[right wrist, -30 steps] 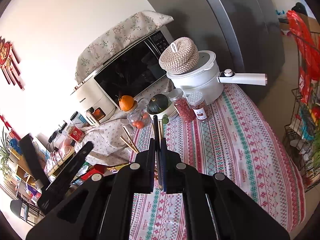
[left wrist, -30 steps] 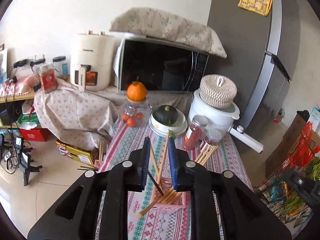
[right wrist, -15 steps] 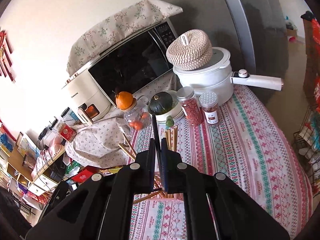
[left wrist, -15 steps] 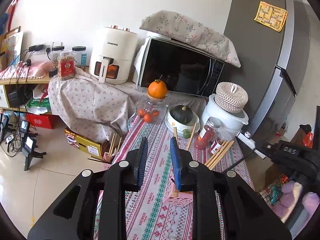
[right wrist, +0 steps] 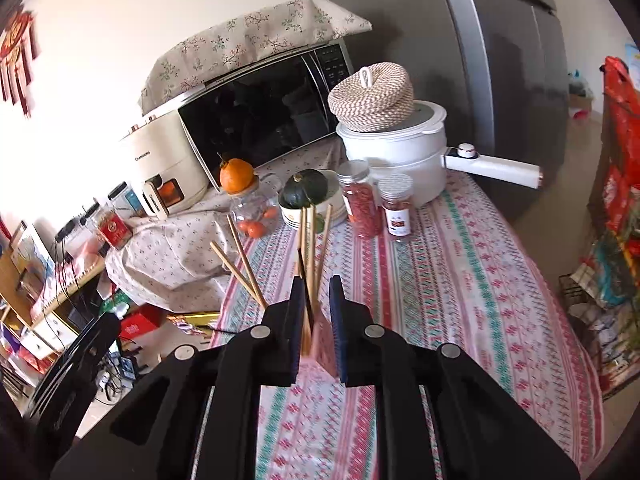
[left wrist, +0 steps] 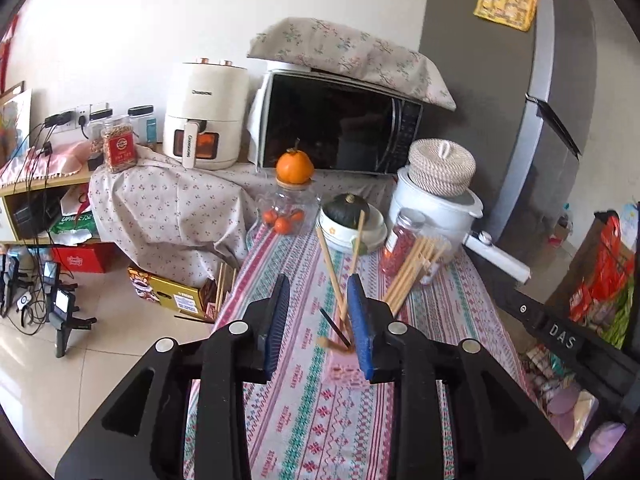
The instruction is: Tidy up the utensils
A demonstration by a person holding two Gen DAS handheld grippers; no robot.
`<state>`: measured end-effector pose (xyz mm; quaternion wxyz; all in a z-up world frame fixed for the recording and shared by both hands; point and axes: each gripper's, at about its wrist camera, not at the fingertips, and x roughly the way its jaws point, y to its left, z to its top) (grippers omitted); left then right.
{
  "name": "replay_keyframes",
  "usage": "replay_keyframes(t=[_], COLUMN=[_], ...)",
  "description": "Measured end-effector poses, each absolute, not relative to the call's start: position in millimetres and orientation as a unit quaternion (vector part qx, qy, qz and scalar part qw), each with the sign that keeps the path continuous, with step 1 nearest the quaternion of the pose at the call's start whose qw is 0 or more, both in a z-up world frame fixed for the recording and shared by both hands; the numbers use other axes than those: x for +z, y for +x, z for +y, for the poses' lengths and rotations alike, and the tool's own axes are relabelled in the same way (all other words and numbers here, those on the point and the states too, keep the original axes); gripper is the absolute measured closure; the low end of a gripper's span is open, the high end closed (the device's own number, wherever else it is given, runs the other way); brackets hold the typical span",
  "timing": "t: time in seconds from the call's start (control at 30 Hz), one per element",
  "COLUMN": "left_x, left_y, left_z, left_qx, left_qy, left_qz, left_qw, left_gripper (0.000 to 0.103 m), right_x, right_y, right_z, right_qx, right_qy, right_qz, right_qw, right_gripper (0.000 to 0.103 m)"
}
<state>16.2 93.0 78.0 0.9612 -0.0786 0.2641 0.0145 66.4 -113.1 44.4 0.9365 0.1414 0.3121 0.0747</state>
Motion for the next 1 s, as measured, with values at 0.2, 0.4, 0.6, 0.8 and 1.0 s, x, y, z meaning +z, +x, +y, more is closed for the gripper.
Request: replay_keyframes(t=[0.2,0.4,0.6,0.8,1.0], left_x=[57,37,25,23,20], left_y=[-2,-20,-36,-51,-57], left_z=[69,49,35,31,25], left_qx=[0.011,0.02,0.024,0.038,0.04], left_qy=[-0.059,-0.025,-0.002,-0.002,0.006], left_qz=[0.273,0.273,0.267,0.254,0.257], left_qw=[0.96,0.962,0.963,0.967,0.966], left_gripper=[0.049,0.036,0.027,0.009,0.007], right_x=[17,-16,-29,-26,-28], right_y=[29,3,-17,-41,-55], right_z=[-127,-144,-156,-167,-171], right_qx=[0.054,0.038,0.017,-0.023,-0.058], right_qy=[0.117,0.115,0.111,0.105,0.088], right_qz=[0.312,0.318,0.313,0.289,0.277], right_qw=[0.941,0.94,0.943,0.951,0.955], right_gripper=[0.08,0.067,0.054,0.038,0.024])
